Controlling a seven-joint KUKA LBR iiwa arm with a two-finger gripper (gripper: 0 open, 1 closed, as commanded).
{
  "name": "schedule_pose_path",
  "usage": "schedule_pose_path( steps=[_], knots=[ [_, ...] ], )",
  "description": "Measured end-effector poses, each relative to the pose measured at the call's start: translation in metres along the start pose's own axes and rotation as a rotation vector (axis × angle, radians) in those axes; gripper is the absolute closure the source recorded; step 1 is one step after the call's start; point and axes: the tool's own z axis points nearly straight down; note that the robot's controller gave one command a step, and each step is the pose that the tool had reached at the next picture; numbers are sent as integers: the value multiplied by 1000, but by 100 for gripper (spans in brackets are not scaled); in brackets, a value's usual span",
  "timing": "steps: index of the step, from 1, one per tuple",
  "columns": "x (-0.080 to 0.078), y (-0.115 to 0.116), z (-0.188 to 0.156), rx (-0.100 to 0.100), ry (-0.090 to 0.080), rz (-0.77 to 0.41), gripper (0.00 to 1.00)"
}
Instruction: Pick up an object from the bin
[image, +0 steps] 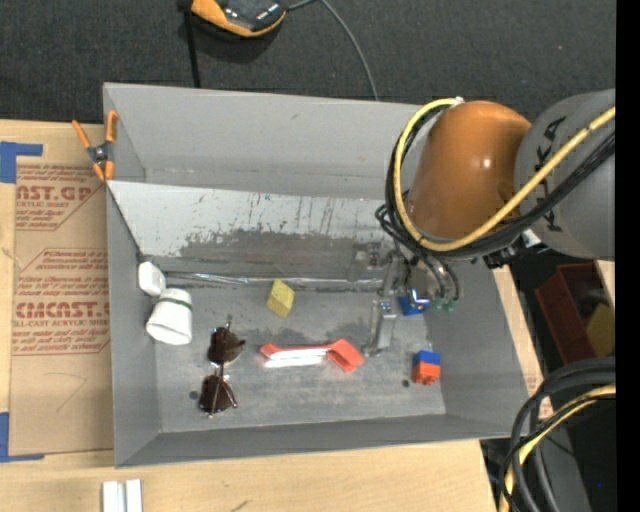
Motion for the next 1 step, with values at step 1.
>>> schedule_pose_path(
  steps=[1],
  knots=[
    [-1, 0, -5, 0, -8, 0, 0]
  ],
)
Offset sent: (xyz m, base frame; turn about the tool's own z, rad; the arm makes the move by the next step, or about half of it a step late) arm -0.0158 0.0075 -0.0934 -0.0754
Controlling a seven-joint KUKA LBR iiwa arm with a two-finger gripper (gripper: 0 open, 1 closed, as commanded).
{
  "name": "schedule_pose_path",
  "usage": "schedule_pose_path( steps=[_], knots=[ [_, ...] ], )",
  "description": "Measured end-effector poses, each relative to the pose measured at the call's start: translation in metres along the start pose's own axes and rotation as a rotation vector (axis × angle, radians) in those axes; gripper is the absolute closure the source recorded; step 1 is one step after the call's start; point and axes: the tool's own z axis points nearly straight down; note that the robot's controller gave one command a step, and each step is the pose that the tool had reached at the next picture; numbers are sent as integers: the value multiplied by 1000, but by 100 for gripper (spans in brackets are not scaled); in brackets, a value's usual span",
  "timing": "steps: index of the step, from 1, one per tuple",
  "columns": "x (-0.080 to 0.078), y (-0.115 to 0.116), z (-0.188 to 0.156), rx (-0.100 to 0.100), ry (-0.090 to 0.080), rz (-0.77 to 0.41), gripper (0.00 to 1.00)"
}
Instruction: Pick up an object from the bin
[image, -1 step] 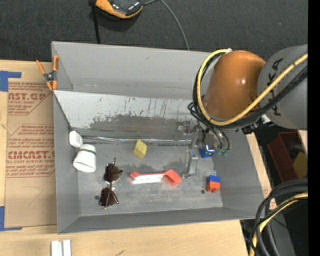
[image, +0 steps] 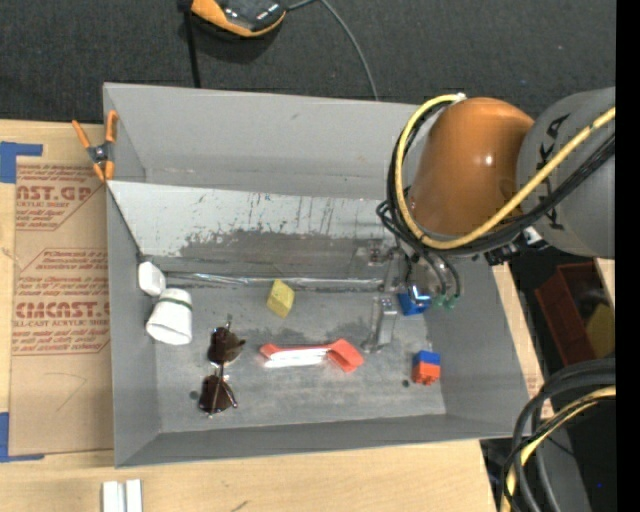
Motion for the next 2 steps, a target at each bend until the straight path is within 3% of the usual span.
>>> schedule_pose_path(
  steps=[1, 2],
  knots=[
    [6, 3, 43, 0, -5, -35, 0],
    [23, 13, 91, -1, -2, -15, 0]
  ],
)
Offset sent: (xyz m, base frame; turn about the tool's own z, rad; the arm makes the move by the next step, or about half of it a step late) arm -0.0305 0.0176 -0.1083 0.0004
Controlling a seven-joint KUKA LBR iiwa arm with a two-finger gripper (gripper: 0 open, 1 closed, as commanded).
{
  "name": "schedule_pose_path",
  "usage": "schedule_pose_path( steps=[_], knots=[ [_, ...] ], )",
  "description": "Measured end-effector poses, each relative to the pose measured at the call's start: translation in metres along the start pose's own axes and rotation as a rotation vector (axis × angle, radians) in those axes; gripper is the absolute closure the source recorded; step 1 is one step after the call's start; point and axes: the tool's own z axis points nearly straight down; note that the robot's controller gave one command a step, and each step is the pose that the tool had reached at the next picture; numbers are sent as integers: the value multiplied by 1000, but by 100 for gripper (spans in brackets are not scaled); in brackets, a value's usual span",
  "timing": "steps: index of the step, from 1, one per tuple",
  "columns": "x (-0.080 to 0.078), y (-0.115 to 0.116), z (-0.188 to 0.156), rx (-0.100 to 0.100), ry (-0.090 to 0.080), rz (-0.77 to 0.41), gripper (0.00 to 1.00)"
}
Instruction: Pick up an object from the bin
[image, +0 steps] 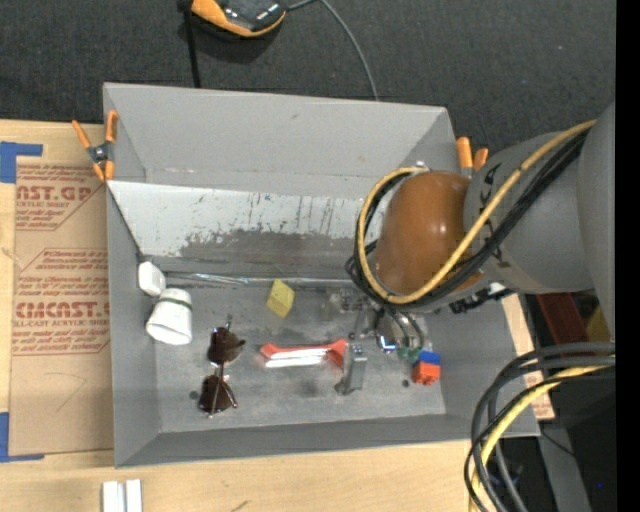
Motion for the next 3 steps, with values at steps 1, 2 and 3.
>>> schedule_pose_path(
  steps=[1, 2, 3],
  knots=[
    [2, -13, 53, 0, -2, 255, 100],
    [2, -13, 53, 0, -2, 255, 100],
    [4, -13, 30, 0, 1, 270, 100]
  ],
)
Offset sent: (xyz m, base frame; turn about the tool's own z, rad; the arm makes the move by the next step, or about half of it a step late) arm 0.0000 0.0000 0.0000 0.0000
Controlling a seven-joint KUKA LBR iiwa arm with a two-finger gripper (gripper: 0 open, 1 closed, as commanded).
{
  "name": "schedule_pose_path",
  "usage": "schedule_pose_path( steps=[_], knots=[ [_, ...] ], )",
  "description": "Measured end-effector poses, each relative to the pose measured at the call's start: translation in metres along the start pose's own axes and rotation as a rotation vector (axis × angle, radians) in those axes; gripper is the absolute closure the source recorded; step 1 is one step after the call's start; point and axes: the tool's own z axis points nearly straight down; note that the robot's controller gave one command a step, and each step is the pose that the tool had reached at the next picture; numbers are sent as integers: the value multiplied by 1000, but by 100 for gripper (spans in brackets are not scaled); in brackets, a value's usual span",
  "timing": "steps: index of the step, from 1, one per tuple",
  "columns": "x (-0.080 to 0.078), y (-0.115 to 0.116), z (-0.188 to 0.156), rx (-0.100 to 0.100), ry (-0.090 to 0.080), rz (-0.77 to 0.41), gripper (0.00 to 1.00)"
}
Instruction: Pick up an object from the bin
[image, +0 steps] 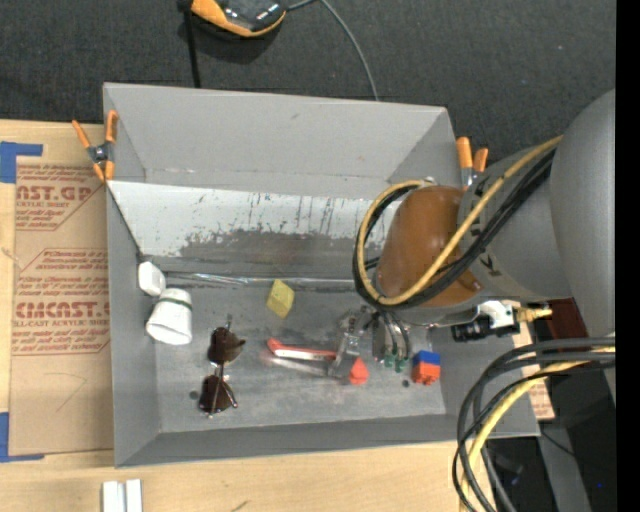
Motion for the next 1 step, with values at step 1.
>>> schedule_pose_path(
  steps=[1],
  knots=[
    [1, 1, -32, 0, -1, 16, 100]
  ],
)
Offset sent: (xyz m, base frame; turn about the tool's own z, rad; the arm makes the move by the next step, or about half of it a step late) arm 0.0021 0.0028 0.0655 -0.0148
